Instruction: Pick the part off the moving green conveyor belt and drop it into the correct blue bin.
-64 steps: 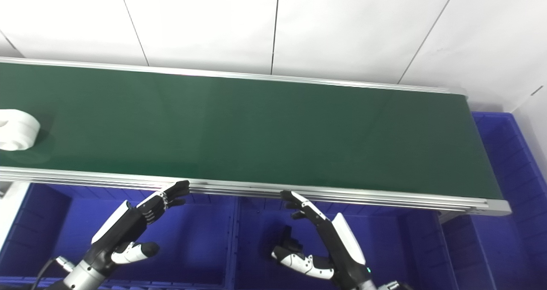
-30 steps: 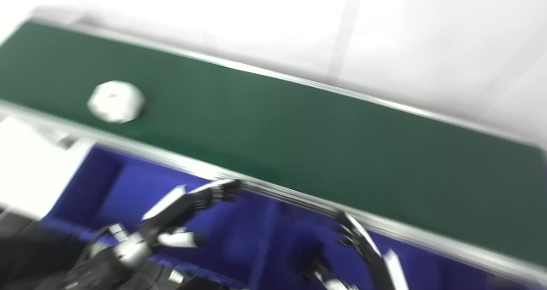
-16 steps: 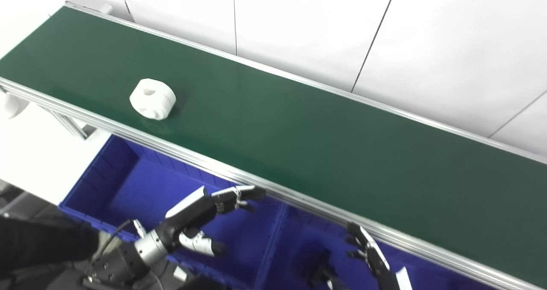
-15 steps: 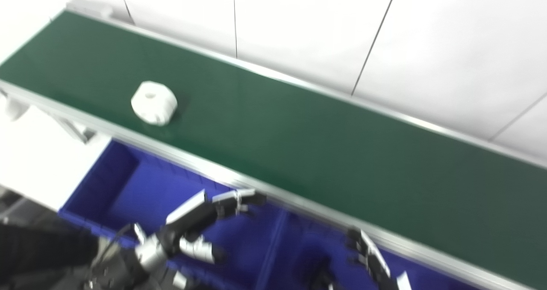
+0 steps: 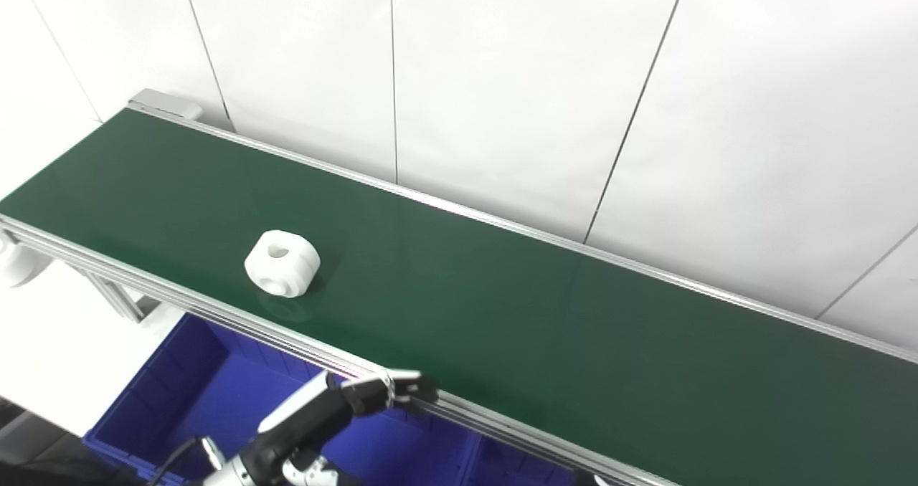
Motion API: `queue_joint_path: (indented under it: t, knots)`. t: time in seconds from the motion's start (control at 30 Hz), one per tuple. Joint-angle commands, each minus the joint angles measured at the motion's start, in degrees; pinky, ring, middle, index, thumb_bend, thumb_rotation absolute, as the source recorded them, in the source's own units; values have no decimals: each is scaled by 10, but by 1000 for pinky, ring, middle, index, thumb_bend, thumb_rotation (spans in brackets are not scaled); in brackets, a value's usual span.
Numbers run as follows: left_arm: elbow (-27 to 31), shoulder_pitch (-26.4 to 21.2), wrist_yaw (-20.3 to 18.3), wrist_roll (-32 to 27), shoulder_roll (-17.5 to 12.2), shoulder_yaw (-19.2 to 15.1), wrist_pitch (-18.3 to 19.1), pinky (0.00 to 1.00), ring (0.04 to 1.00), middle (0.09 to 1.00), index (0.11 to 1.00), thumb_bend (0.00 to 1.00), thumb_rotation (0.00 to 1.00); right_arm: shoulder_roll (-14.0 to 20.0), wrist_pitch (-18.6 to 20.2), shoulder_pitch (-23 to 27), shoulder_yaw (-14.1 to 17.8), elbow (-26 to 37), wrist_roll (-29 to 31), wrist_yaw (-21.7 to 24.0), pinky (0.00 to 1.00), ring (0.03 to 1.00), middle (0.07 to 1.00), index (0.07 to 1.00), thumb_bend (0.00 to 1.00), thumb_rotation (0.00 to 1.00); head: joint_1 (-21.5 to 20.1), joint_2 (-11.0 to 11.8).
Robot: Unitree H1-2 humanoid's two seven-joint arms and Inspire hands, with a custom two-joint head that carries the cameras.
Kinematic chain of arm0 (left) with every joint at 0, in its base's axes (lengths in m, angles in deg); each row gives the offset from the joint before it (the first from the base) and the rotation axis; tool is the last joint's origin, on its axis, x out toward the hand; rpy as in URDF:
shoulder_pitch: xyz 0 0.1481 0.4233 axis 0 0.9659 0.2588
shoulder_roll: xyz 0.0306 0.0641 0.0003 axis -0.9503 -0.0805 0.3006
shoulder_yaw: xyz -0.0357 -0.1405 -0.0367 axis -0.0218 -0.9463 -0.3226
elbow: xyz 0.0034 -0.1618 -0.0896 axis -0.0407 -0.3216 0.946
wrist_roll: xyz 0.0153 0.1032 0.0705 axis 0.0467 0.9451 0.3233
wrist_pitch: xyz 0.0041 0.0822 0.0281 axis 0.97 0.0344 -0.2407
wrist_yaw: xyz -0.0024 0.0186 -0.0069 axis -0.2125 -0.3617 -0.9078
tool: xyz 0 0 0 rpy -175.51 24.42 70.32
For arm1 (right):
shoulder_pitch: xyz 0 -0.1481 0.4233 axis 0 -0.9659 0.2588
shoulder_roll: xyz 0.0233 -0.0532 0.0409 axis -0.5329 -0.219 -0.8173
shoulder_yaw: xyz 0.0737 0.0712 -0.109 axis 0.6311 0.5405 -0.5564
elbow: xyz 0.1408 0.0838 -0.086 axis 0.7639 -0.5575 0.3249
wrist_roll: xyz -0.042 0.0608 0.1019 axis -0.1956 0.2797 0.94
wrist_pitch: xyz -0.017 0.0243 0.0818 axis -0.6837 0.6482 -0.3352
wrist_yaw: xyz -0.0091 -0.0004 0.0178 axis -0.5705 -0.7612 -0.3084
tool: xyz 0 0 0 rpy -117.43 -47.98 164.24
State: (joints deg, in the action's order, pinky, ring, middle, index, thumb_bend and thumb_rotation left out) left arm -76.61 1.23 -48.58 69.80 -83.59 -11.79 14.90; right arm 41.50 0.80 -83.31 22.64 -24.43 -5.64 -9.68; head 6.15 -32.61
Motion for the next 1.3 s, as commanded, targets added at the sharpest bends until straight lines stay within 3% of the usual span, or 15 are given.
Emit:
queue_joint_path:
  t: [0.0, 0.13, 0.27, 0.33, 0.47, 0.57, 0.77, 0.87, 0.93, 1.0, 1.13, 1.27]
  knots:
    - [34, -10, 0, -17, -13, -1, -14, 705, 813, 880, 837, 828, 659, -1, -39, 6, 1, 1, 8, -8, 655, 774, 827, 839, 587, 391, -12, -2]
    - [62, -23, 0, -30, -28, -3, -13, 774, 857, 894, 863, 821, 665, -3, -46, 10, 0, -8, 14, -15, 632, 756, 822, 828, 617, 327, -23, -13]
    - [87, -40, 10, -27, -40, -16, 3, 813, 880, 911, 873, 806, 643, -5, -46, 12, -1, -7, 23, -17, 623, 750, 815, 821, 660, 370, -40, -30]
    - [87, -55, 18, -5, -43, -32, 8, 806, 881, 926, 880, 825, 651, -6, -43, 12, 0, 1, 22, -15, 630, 751, 811, 822, 684, 413, -46, -34]
    - [71, -87, 22, 42, -65, -60, 16, 917, 936, 962, 917, 837, 677, -2, -45, 14, 0, 4, 26, -15, 629, 743, 803, 812, 740, 229, -52, -46]
    - [41, -123, 39, 100, -70, -78, 3, 937, 967, 972, 921, 767, 576, -1, -44, 11, 1, 11, 28, -18, 630, 740, 801, 809, 764, 240, -53, -59]
    - [-8, -187, 57, 173, -81, -85, 4, 920, 962, 980, 927, 731, 428, 6, -47, 6, 0, 23, 49, -17, 653, 750, 801, 818, 713, 222, -58, -80]
    - [-23, -214, 56, 201, -91, -84, 13, 917, 962, 982, 928, 749, 418, 12, -47, 4, -4, 27, 51, -17, 661, 753, 805, 825, 698, 219, -59, -88]
    - [-34, -236, 54, 229, -102, -82, 28, 901, 957, 985, 937, 768, 449, 11, -46, 0, -4, 31, 54, -18, 670, 759, 812, 836, 663, 280, -59, -89]
    - [-40, -254, 50, 257, -111, -79, 49, 874, 944, 986, 935, 794, 479, 6, -46, -4, -4, 34, 57, -20, 695, 770, 817, 838, 688, 269, -66, -94]
    - [-64, -289, 49, 306, -125, -65, 74, 844, 936, 994, 938, 801, 435, 6, -47, -5, -12, 35, 57, -31, 696, 769, 817, 837, 654, 214, -82, -101]
    - [-108, -313, 74, 346, -130, -49, 58, 826, 915, 982, 927, 820, 394, 8, -47, -5, -17, 33, 51, -36, 694, 772, 824, 846, 606, 340, -87, -103]
